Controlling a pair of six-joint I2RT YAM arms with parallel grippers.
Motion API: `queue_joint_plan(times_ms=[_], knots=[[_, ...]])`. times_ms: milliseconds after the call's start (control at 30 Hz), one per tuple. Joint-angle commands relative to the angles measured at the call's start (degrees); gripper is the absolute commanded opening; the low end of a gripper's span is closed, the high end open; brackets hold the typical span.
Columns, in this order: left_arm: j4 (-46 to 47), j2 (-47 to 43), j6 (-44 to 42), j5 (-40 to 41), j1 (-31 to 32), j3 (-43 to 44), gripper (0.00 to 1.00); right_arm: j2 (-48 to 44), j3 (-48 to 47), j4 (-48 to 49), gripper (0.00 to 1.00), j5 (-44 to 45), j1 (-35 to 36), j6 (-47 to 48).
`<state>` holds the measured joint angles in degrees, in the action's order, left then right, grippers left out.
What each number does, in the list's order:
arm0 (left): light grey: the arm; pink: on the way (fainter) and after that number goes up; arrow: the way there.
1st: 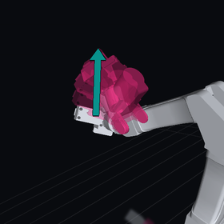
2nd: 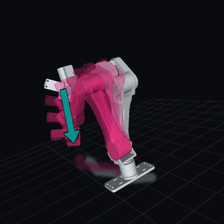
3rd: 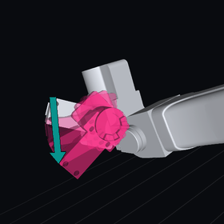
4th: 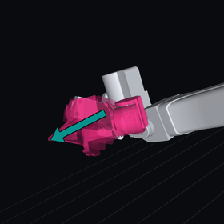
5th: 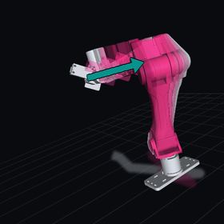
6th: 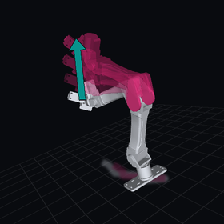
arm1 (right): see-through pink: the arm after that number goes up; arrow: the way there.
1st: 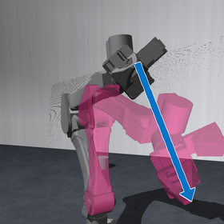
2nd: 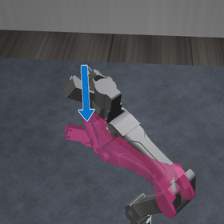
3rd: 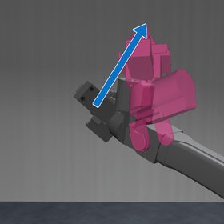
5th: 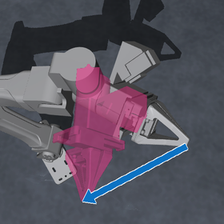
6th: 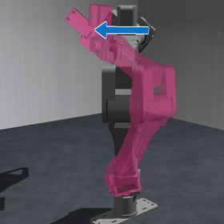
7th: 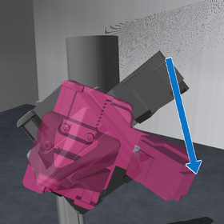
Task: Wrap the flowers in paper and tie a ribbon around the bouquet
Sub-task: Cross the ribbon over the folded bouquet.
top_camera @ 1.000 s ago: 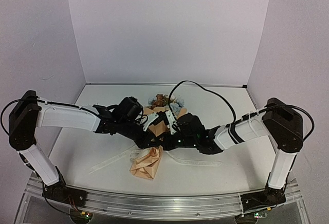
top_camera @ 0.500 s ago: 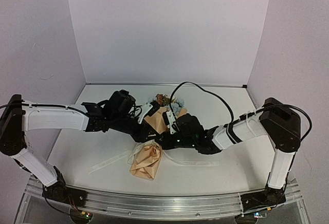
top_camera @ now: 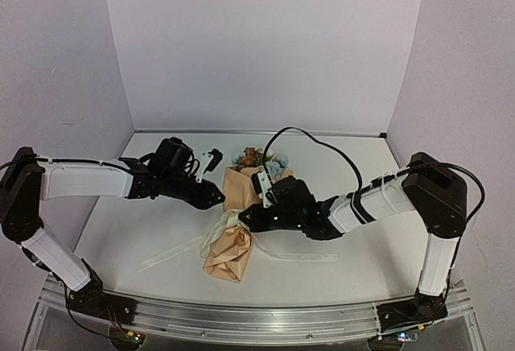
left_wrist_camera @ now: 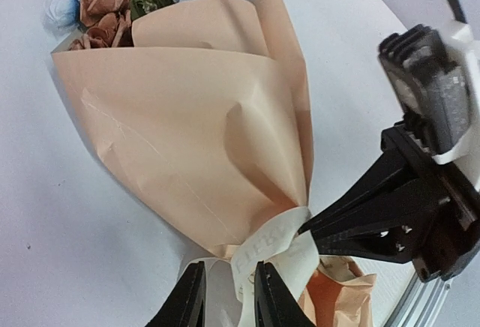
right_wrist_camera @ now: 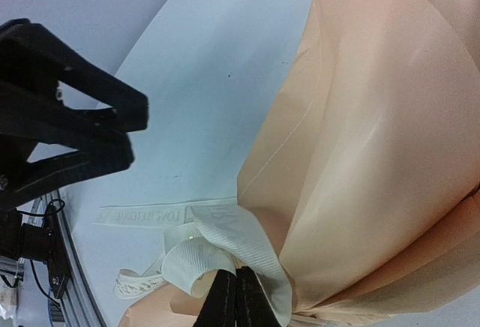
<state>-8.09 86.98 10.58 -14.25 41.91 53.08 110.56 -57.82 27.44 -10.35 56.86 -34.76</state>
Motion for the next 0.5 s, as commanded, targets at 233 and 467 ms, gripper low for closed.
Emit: queue_joint_plan(times_ms=[233,467], knots=[[-4.5,6.3,-1.9,-14.8,-5.6,3.3,0.24,0.7,-3.7,1.8,0.0,-6.6,0.0,-0.1],[-6.2,9.8,-2.1,-18.2,-6.1,4.7,0.24,2.6,-4.6,1.8,0.0,-7.7,0.1,-0.9]])
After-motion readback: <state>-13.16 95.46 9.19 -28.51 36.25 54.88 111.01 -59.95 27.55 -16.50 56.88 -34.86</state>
